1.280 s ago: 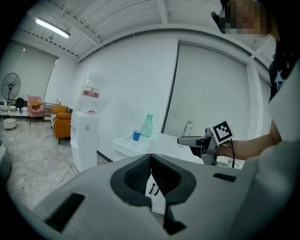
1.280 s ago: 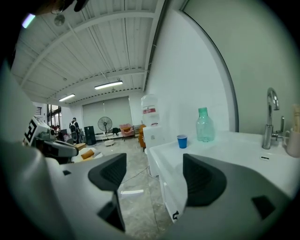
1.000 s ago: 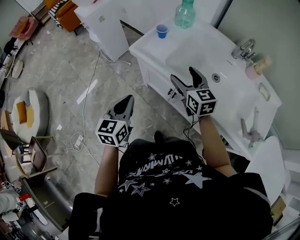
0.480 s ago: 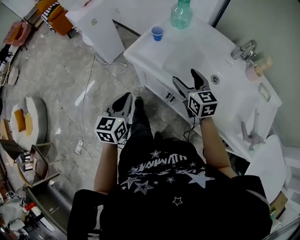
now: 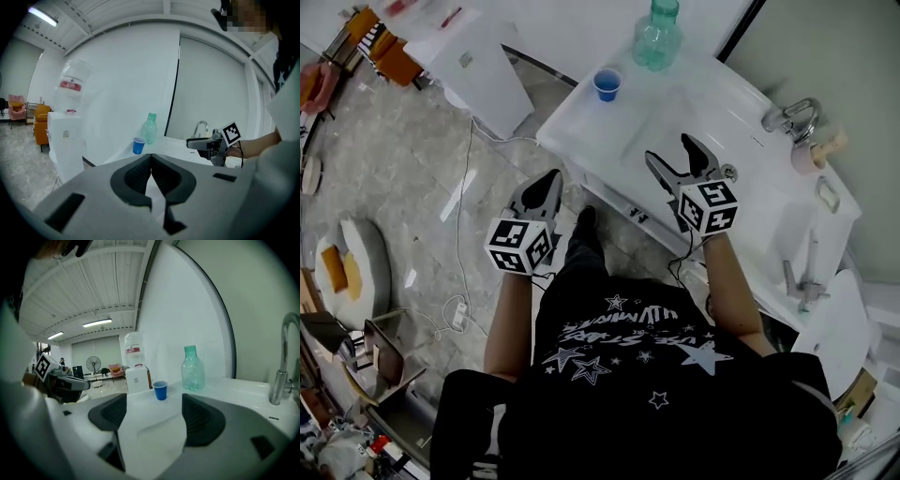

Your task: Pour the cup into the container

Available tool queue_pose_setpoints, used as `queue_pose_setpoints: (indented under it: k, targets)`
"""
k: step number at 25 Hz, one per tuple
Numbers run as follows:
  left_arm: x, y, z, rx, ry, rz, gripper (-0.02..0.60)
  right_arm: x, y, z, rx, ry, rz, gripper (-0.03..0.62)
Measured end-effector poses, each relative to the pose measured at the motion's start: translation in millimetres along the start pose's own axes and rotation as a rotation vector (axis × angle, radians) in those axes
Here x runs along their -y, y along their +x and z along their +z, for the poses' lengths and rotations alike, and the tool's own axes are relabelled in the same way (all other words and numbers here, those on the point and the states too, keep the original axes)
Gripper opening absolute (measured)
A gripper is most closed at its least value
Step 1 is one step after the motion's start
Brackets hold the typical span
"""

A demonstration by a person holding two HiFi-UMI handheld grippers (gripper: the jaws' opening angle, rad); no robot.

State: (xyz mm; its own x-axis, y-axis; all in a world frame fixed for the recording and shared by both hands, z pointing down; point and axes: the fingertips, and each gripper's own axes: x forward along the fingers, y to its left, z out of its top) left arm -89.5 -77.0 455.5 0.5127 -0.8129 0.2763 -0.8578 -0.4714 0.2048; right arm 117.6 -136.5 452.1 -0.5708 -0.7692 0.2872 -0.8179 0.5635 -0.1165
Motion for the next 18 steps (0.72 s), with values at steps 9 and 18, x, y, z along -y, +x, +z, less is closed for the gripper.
queue_pose_setpoints:
  k: [9, 18]
  targets:
    - [-54, 69, 24, -0.066, 0.024, -0.076, 0.011, 2, 66, 0, -0.049, -0.048, 0.027, 0.359]
    - [-89, 126, 38, -0.12, 0.059, -0.152, 0.011, 10, 131, -13, -0.128, -0.113, 0.032, 0.35]
